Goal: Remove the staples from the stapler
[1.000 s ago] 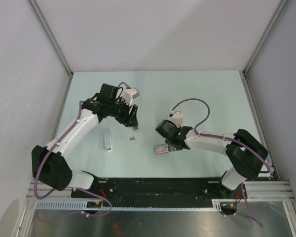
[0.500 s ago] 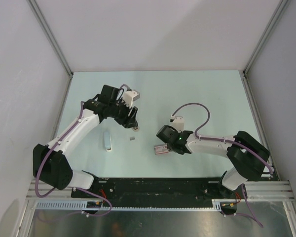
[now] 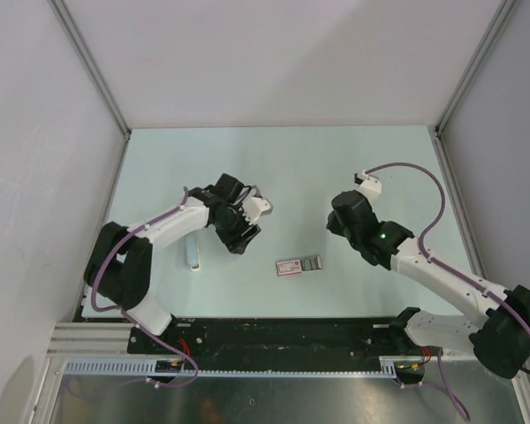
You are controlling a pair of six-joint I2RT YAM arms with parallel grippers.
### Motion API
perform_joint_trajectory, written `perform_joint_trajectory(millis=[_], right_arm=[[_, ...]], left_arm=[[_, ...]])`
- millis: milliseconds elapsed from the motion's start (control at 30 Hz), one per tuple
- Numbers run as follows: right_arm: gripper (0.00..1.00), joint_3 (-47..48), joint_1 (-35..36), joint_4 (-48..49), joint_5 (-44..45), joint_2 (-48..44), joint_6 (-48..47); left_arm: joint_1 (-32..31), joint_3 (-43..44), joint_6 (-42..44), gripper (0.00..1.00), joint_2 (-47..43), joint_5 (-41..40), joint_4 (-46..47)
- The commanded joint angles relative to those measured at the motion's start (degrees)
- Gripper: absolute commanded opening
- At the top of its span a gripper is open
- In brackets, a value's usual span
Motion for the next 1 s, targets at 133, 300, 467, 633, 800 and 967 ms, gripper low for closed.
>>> perform_joint_trajectory(millis=[133,300,467,633,800,967], right_arm=[[0.25,-0.49,-1.41,-2.13,-0.42,-2.30,-2.82],[0.24,-0.73,-1.56,-1.34,-0.85,-2.70,-3.58],[0.23,-0.74,-2.07,-1.06,-1.62,-2.78,-3.95],[0.22,-0.71,-2.43,-1.17,-2.35,-2.93,-4.20],[0.20,-0.74,-2.57,-0.90,-2.80,-2.83,-4.13],[0.19,-0.76,-2.53,-0.69,-3.33,-2.67,-4.01]], left_arm=[[-2.28,1.04,6.85,0.64,5.55,-4.13,3.93],[-3.09,1.27,8.19,0.61,8.14,-6.05,5.23],[-3.25,1.43,8.96,0.56,10.18,-6.99,6.38],[-3.33,1.27,9.56,0.50,11.33,-6.83,6.88],[-3.51,1.26,9.50,0.44,11.44,-6.36,7.19],[-3.59,0.36,9.79,0.37,11.18,-6.55,7.18]])
